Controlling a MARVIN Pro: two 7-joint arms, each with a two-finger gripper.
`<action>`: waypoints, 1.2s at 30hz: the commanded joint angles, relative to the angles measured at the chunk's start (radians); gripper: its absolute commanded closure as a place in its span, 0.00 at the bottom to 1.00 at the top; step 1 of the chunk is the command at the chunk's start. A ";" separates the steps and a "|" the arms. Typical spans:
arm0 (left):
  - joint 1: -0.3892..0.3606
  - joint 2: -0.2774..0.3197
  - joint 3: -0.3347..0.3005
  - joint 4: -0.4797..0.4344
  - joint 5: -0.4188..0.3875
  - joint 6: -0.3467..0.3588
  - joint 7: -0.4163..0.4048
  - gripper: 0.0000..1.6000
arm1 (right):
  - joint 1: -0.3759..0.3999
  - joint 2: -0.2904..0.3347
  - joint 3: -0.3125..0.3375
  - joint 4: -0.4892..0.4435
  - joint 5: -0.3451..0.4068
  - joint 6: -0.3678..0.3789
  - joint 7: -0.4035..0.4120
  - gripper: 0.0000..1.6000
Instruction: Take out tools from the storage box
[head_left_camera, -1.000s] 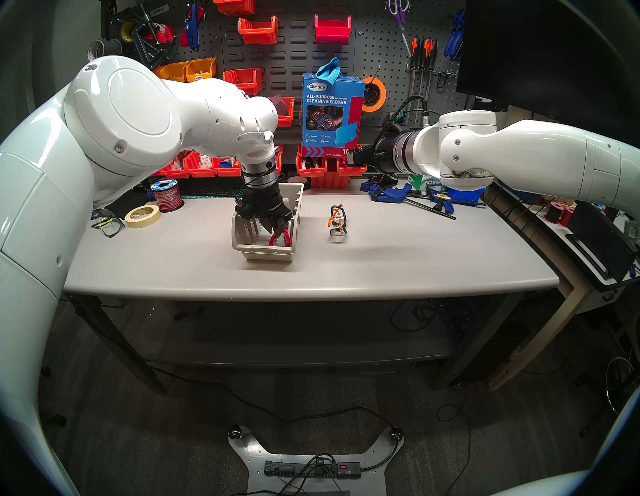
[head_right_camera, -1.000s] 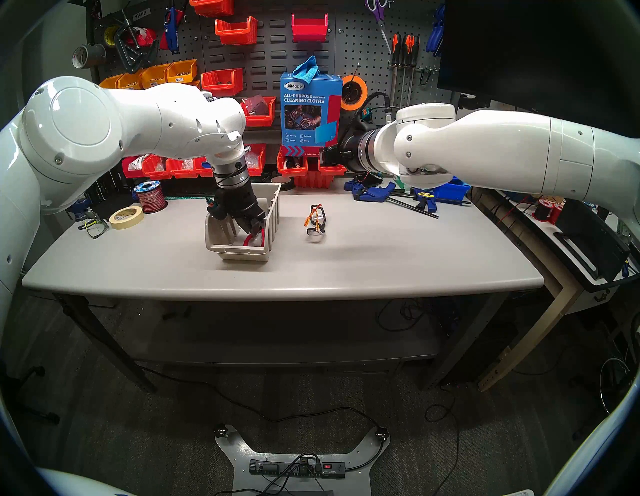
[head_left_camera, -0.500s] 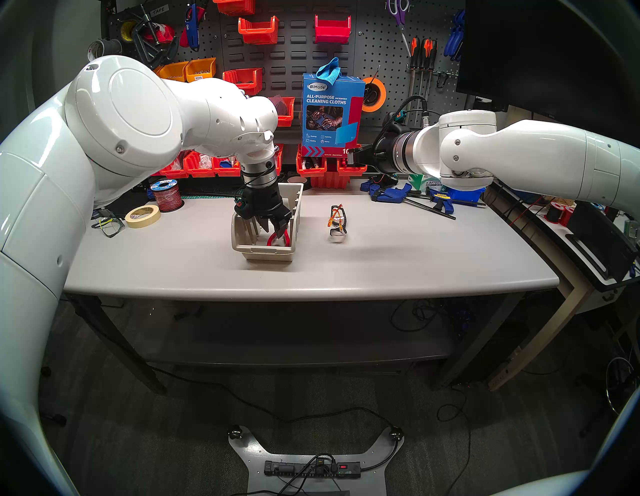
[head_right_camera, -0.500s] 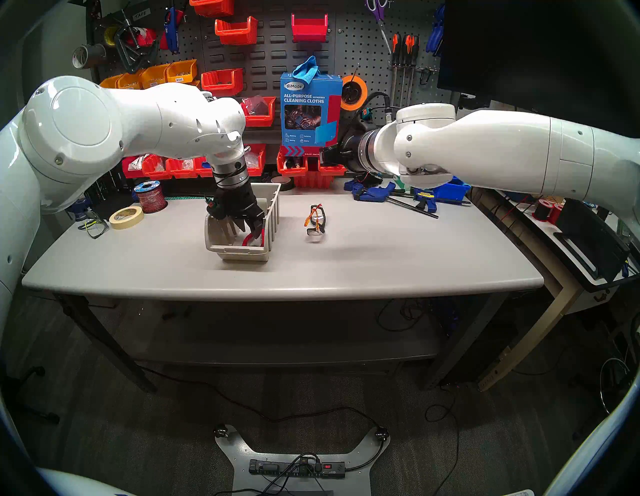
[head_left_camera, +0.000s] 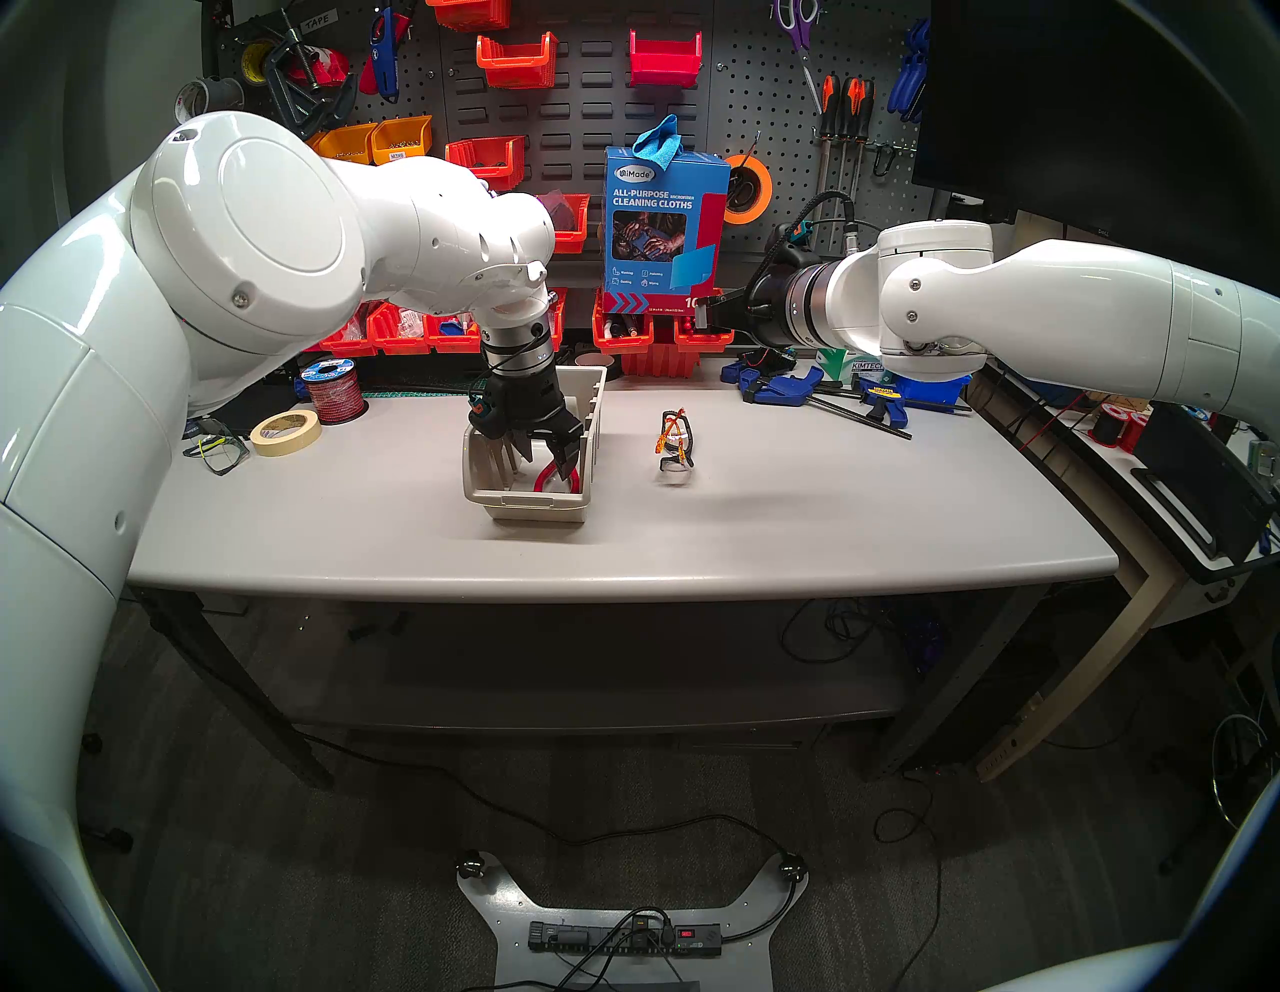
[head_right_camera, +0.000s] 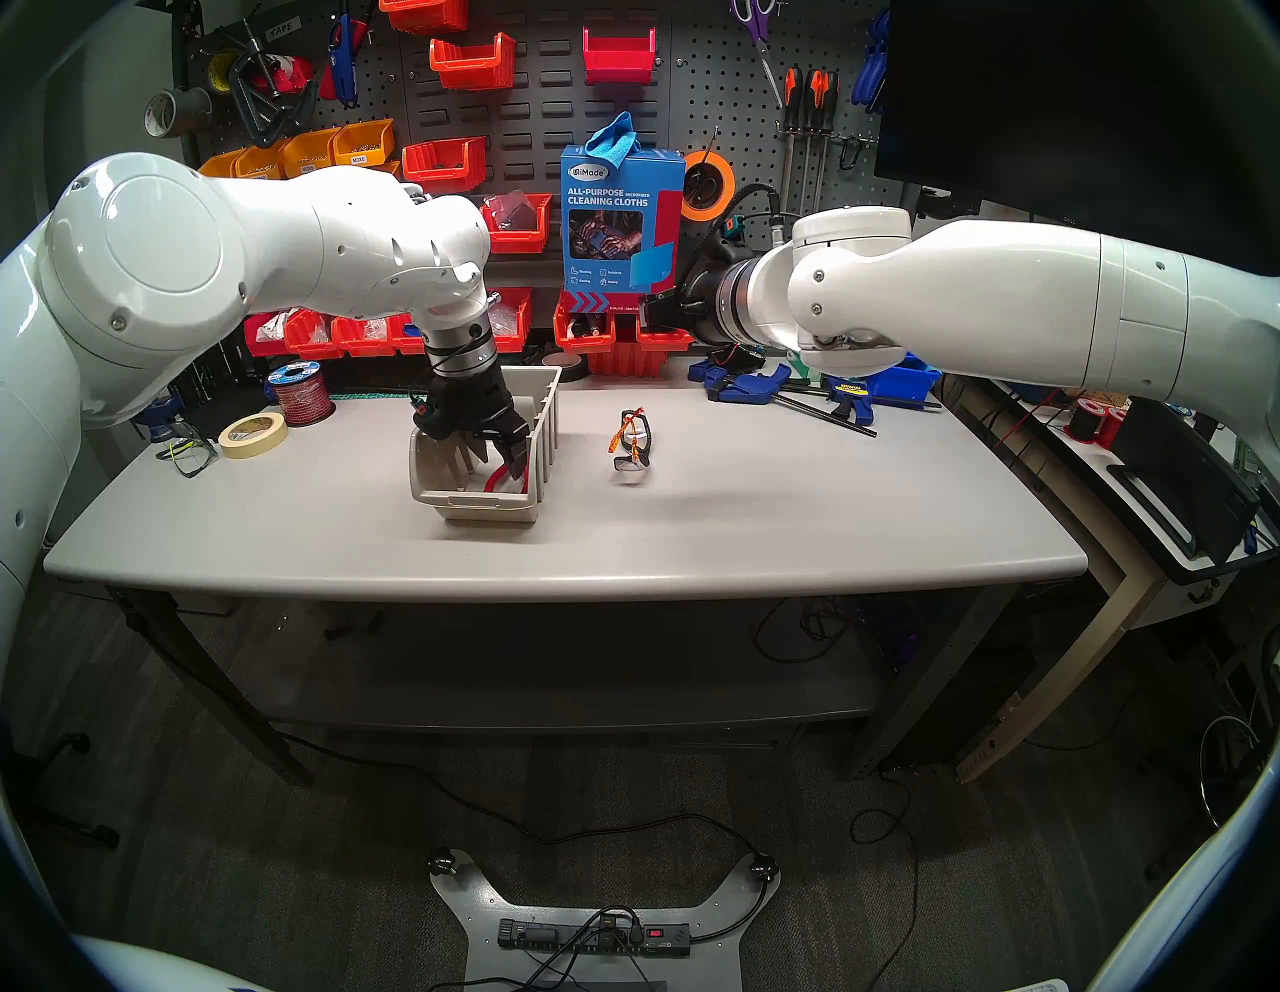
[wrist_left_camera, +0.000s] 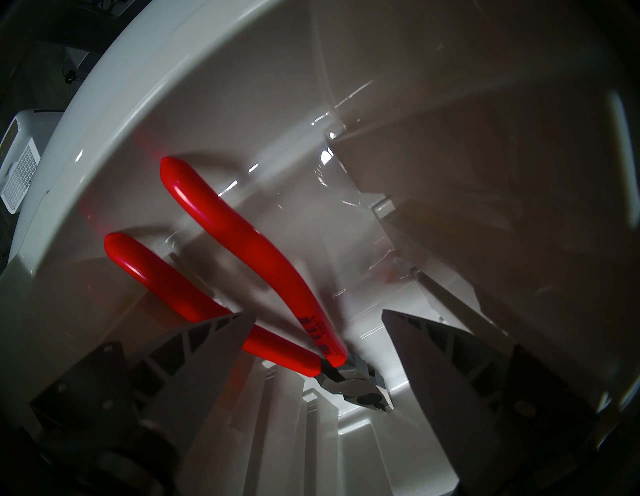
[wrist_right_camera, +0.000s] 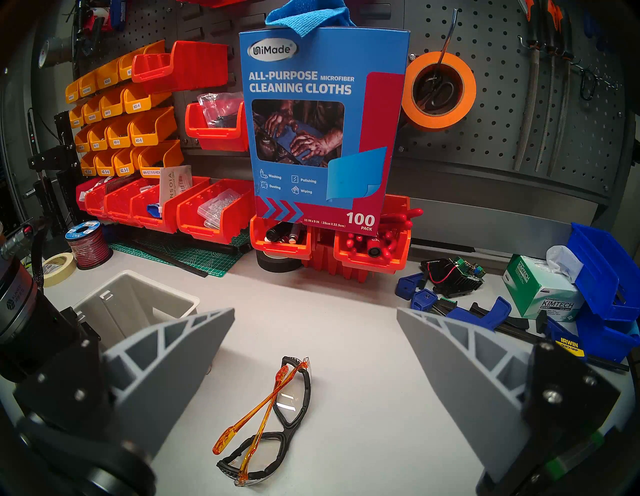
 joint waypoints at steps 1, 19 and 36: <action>0.092 0.017 0.027 -0.030 0.003 0.001 0.043 0.20 | 0.018 -0.001 0.014 0.002 -0.002 -0.003 -0.001 0.00; 0.108 0.024 0.026 -0.024 -0.009 0.001 0.039 1.00 | 0.018 -0.001 0.013 0.002 -0.002 -0.003 -0.001 0.00; 0.116 0.025 0.025 -0.027 -0.015 0.001 0.041 1.00 | 0.018 -0.001 0.013 0.002 -0.002 -0.003 -0.001 0.00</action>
